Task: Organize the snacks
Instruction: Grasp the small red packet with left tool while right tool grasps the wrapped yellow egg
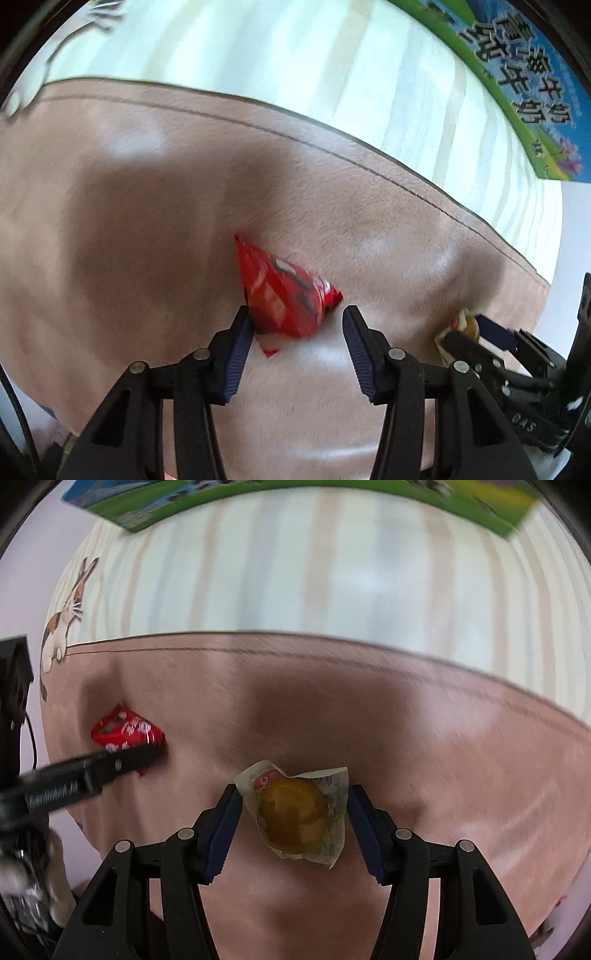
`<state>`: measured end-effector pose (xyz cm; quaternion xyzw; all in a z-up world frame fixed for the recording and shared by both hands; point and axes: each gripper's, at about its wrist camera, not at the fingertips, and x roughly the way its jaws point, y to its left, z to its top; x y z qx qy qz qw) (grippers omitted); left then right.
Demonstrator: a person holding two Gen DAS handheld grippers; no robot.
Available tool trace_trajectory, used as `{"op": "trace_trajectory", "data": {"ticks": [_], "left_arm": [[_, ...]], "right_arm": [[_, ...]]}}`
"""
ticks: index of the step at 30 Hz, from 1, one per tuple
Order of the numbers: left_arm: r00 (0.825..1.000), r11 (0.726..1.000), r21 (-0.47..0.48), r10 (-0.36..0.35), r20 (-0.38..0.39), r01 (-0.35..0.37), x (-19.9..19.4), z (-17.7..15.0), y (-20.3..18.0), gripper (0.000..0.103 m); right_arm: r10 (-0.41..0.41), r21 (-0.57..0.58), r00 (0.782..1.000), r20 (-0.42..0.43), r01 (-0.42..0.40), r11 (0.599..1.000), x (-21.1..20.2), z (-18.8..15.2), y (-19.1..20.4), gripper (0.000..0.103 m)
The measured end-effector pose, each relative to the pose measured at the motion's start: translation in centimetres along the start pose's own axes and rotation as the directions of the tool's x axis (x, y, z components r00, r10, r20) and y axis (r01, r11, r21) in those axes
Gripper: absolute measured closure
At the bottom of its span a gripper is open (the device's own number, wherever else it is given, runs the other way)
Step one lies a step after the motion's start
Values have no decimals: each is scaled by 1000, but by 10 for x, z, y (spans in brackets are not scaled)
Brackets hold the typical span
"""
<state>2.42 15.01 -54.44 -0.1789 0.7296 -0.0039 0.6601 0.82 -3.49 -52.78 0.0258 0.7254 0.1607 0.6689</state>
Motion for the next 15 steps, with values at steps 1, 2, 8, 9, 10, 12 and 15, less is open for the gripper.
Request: {"op": "trace_trajectory", "data": {"ticks": [1,2,8,9,10,12,15], "left_arm": [[1000,1000,5,5,-13,-5,5,3,-1,56],[1000,1000,6,5,-18,-4,9,5,0,56],[998,999,-20,-40,-46,39,19,15,24,54],[998,999,-19,-39,-51,38,20,17,25,54],[998,999,-19,-37,-54,36,20,22,26,54],[998,999,-25,-35,-53,34,23,26,22,54],[999,999,-34,-31,-39,30,14,15,23,55]], "right_arm": [[-2,17,1000,-9,2,1000,3,-1,-4,39],[-10,35,1000,-18,11,999,7,-3,-10,38],[15,103,1000,-4,-14,995,17,-4,-16,30],[13,106,1000,-3,-13,994,16,-4,-20,29],[12,106,1000,-3,-11,994,17,-6,-20,29],[10,106,1000,-4,-10,994,20,-5,-17,29],[13,105,1000,-6,-13,994,24,-5,-13,29]]}}
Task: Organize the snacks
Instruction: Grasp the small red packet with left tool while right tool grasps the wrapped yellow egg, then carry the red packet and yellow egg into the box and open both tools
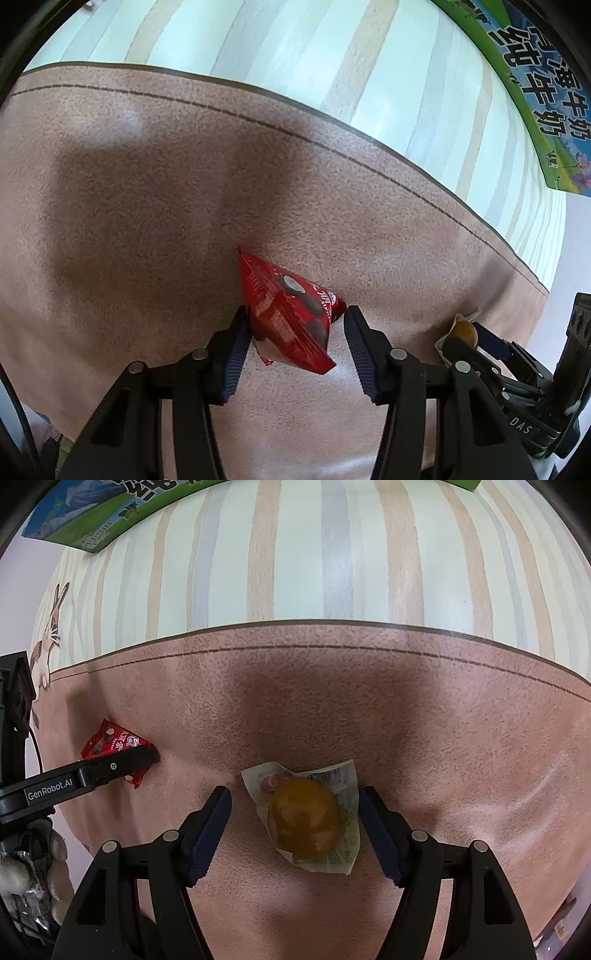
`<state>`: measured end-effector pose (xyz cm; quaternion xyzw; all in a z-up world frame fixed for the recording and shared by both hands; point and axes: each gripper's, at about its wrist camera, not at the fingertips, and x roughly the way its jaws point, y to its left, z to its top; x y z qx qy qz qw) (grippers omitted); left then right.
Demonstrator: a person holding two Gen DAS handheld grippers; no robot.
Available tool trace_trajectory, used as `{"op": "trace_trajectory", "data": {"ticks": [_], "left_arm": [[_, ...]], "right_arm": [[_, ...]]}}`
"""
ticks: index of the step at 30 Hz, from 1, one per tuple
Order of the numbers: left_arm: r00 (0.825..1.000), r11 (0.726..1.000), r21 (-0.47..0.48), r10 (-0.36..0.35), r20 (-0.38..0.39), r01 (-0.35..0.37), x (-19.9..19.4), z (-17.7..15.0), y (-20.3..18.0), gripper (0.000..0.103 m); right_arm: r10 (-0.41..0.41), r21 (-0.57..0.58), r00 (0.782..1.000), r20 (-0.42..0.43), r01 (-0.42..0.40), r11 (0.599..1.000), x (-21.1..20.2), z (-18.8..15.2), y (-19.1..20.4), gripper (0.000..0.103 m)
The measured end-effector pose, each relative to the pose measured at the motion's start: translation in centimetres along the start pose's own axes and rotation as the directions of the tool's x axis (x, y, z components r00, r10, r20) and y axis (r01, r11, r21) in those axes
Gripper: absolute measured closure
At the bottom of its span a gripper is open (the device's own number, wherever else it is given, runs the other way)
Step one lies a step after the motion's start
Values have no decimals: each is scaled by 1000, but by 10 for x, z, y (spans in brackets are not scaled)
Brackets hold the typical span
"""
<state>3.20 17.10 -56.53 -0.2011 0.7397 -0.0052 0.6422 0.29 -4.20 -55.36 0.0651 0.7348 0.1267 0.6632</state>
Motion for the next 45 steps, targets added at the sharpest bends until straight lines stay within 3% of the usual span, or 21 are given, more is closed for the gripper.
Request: {"op": "trace_trajectory", "data": {"ticks": [4,7,11,23,26,30,32,37,40,42,44,45], "left_arm": [[999,999,20,26,20,-26,-14,-7,-11,56],[998,998,35,46,35,-47,-21,-12,-17,59],[997,997,57,52,52,-55,-29,-16,-25,67],[995,989,145,5,98,-19,-67,-28,-69,70],[993,983,182,12,117,-33,-77,-28,-81,70],[996,980,194,27,87,-44,-68,-24,-88,69],[998,984,175,32,57,-42,-60,-23,-85,69],[999,995,90,-31,11,30,-57,-25,-65,69],[998,996,55,-68,-1,68,-66,-26,-53,68],[995,994,43,-98,-4,98,-70,-26,-43,65],[993,992,48,-112,-20,113,-70,-27,-43,51],[994,993,51,-106,-31,107,-70,-26,-42,49]], "right_arm": [[-6,2,1000,9,6,1000,-13,6,-2,34],[-19,2,999,27,18,1000,-22,0,-9,52],[-2,3,999,33,2,1000,-28,-3,-11,53],[77,-5,991,112,-77,997,-63,-7,-3,57],[85,-6,988,126,-85,996,-72,-6,-3,57],[112,2,989,99,-113,994,-65,3,-8,55],[134,17,988,75,-135,991,-56,7,-9,46],[178,59,984,-14,-177,982,-23,10,-10,40],[190,89,982,13,-191,978,-18,11,-10,36],[227,112,973,40,-230,967,-20,14,-10,36],[229,118,973,33,-232,966,-17,17,-9,36],[226,120,974,32,-228,966,-16,18,-8,35]]}}
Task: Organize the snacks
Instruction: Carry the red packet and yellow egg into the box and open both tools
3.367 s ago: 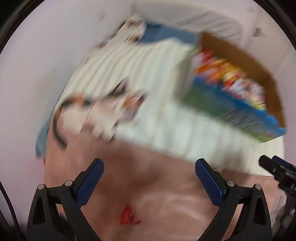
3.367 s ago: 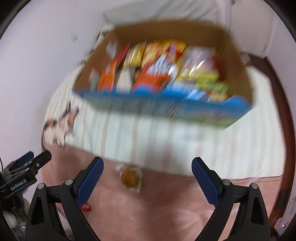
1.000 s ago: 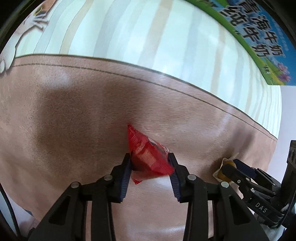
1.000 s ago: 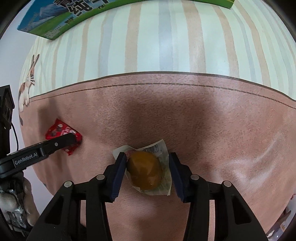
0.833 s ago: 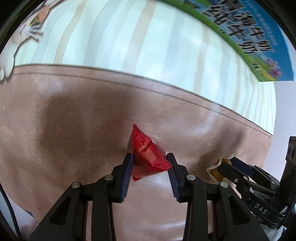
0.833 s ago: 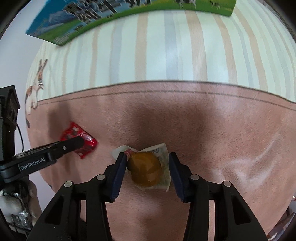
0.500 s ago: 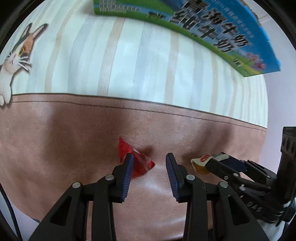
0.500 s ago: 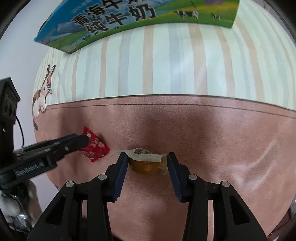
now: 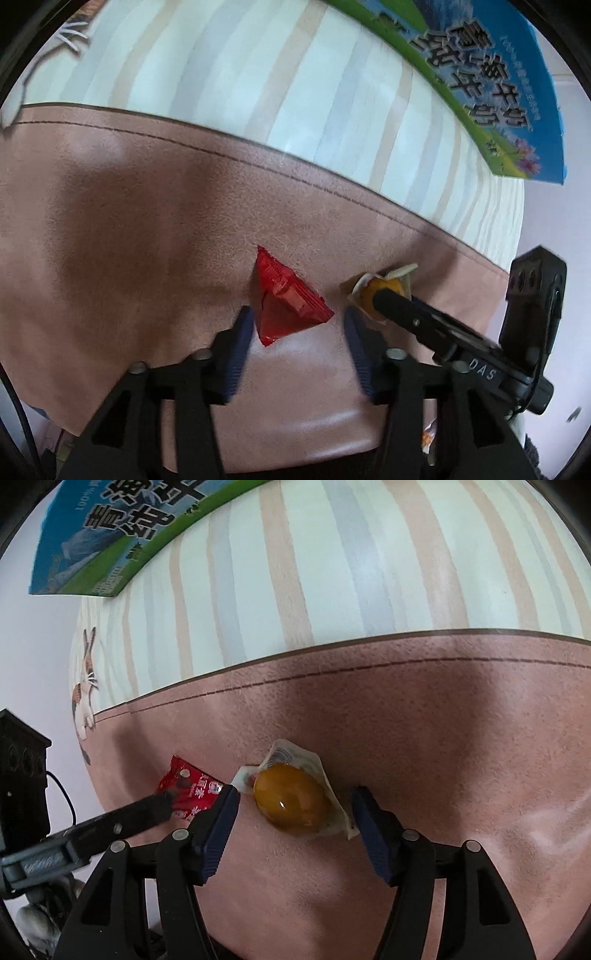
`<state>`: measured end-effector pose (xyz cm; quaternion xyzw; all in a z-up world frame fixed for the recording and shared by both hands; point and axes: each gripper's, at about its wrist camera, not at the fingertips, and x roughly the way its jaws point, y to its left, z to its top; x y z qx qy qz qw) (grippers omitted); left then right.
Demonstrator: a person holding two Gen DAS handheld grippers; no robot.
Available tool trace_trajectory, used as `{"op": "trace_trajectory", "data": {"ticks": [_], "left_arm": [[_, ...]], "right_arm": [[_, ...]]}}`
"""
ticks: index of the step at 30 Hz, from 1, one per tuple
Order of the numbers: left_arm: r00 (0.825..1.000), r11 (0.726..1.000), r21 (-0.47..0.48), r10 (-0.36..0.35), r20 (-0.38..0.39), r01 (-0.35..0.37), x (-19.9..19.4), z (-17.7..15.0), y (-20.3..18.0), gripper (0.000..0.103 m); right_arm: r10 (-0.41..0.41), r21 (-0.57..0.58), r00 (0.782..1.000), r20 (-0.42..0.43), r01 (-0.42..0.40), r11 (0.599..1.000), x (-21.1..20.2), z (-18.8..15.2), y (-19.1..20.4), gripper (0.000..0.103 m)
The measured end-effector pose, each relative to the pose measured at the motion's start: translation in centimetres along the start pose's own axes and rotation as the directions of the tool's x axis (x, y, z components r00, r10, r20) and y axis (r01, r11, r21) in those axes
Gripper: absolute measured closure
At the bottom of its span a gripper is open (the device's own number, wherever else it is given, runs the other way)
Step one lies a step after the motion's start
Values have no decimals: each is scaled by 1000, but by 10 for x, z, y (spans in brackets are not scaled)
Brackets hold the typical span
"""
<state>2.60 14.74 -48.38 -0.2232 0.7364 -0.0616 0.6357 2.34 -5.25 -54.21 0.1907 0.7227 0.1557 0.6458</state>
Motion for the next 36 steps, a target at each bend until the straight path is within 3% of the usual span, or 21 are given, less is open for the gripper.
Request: {"op": "trace_trajectory", "data": {"ticks": [4,5,9,11,18,28,36], "left_arm": [[997,1000,1,22,-75,-22,27,0,-3,49],[996,999,-3,33,-81,-33,33,1,-4,49],[998,998,-30,63,-15,-63,36,6,-4,54],[997,997,-7,72,12,-72,29,4,-7,67],[996,996,26,82,37,-83,14,1,-15,69],[985,997,72,-35,169,23,-82,3,-39,69],[945,971,229,-133,300,64,-181,23,-97,69]], "right_arm": [[-52,-47,999,3,52,998,5,-1,8,39],[-63,-48,998,8,63,997,6,-1,9,46],[-44,-16,999,26,44,999,5,-1,2,52],[-33,-7,999,34,33,999,3,-3,1,53],[-20,-15,998,60,21,1000,-11,-10,0,54],[79,-21,984,157,-77,997,-83,-11,2,55],[172,-131,928,330,-136,982,-191,23,47,55]]}}
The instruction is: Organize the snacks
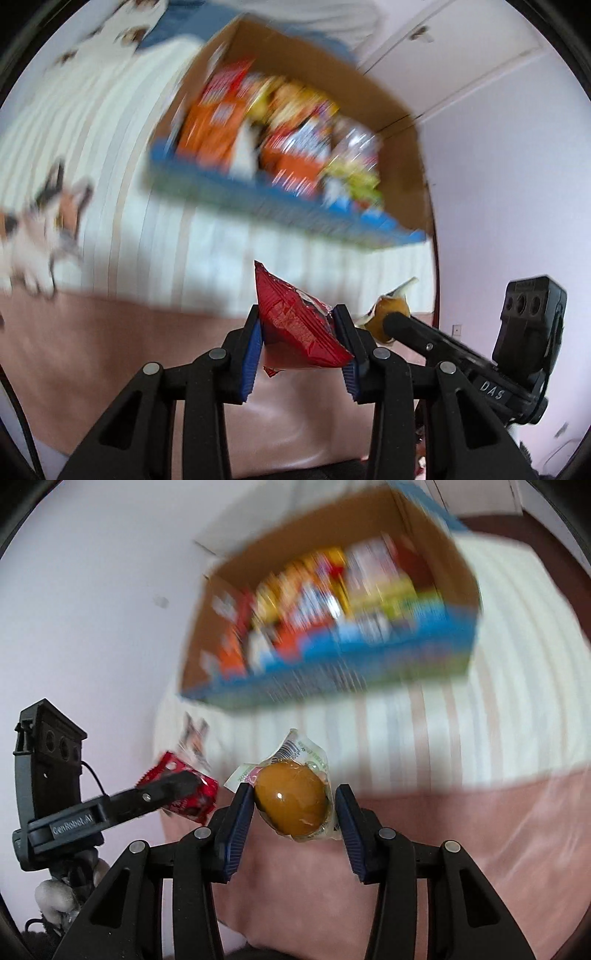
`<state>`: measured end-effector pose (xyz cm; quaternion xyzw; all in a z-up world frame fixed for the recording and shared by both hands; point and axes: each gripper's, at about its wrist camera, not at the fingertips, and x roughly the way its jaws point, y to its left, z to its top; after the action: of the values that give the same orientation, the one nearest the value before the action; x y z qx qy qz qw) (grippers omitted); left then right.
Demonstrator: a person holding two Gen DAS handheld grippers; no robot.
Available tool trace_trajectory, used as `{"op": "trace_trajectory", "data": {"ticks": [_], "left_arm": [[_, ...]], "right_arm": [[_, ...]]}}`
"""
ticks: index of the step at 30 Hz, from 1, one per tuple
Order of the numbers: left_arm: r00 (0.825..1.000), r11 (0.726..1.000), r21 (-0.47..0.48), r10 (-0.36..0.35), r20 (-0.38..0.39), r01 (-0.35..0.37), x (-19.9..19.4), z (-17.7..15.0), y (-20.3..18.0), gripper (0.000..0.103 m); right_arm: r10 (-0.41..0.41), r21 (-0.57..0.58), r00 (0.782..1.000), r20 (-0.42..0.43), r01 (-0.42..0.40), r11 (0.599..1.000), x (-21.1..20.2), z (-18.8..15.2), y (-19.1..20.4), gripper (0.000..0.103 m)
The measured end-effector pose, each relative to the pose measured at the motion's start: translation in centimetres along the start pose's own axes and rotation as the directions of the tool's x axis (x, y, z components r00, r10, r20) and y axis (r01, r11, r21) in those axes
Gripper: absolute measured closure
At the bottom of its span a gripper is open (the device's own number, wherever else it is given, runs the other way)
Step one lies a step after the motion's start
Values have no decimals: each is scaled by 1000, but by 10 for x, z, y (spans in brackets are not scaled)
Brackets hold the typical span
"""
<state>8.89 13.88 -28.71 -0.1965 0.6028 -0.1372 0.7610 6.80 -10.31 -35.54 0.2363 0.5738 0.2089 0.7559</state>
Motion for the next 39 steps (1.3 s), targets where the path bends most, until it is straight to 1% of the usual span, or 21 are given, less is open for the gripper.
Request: {"op": "trace_trajectory", "data": {"ticks": [2,4,7,9,10,11,13,15,19,24,26,27,28,29,30,31,32,33,34,37,39], "left_arm": [[999,999,53,10,36,-12,-9,21,-15,68],[997,995,90,32,66,-38,-9,38,-28,69],[995,990,122,63,77,-72,12,61,-43,69],[994,986,141,82,75,-92,22,76,-43,69],[992,982,153,104,76,-115,35,89,-46,69],[990,978,163,121,76,-132,41,97,-46,68],[985,970,179,156,71,-166,60,117,-45,68],[981,964,188,182,63,-191,73,130,-42,68],[972,957,174,229,45,-233,102,159,-33,68],[955,940,168,295,36,-297,130,175,-26,68],[944,931,160,329,24,-328,140,178,-23,67],[941,929,153,338,17,-337,145,179,-21,67],[939,929,139,344,14,-343,149,180,-17,62],[939,930,130,345,14,-344,151,180,-15,49],[940,932,121,342,14,-341,154,181,-12,40],[945,940,104,326,17,-326,154,181,-9,28],[948,943,94,317,23,-318,153,181,-7,27],[948,944,88,316,31,-318,151,180,-6,27],[947,942,92,319,39,-321,150,179,-6,26],[939,931,118,339,63,-345,146,174,-11,18],[935,927,129,344,89,-353,141,170,-15,9]], "right_arm": [[9,-32,999,50,-7,999,-17,24,14,55],[-3,-59,996,90,9,998,-26,44,24,55],[-39,-69,990,135,48,996,-31,78,28,55],[-60,-68,988,142,70,995,-28,94,28,55],[-70,-65,987,145,80,995,-29,102,26,55],[-89,-68,986,143,100,993,-25,114,25,55],[-117,-69,983,143,128,989,-21,126,22,55],[-150,-75,980,128,160,984,-9,139,21,55],[-209,-68,974,92,215,974,16,160,12,55],[-278,-59,960,27,280,958,54,174,-4,53],[-316,-56,949,2,316,947,67,178,-10,52],[-320,-51,947,-2,319,946,70,178,-13,52],[-330,-45,944,-2,330,943,73,180,-15,50],[-351,-40,936,-3,351,936,75,181,-17,41],[-368,-39,930,-4,368,929,76,182,-19,24],[-387,-39,922,-4,386,921,77,183,-21,15],[-410,-42,912,-2,410,911,77,184,-22,6],[-420,-45,908,4,419,907,76,184,-22,6],[-440,-48,898,16,440,897,73,184,-22,6],[-491,-57,870,46,493,868,66,184,-21,6],[-510,-52,858,61,513,857,60,184,-20,4]]}}
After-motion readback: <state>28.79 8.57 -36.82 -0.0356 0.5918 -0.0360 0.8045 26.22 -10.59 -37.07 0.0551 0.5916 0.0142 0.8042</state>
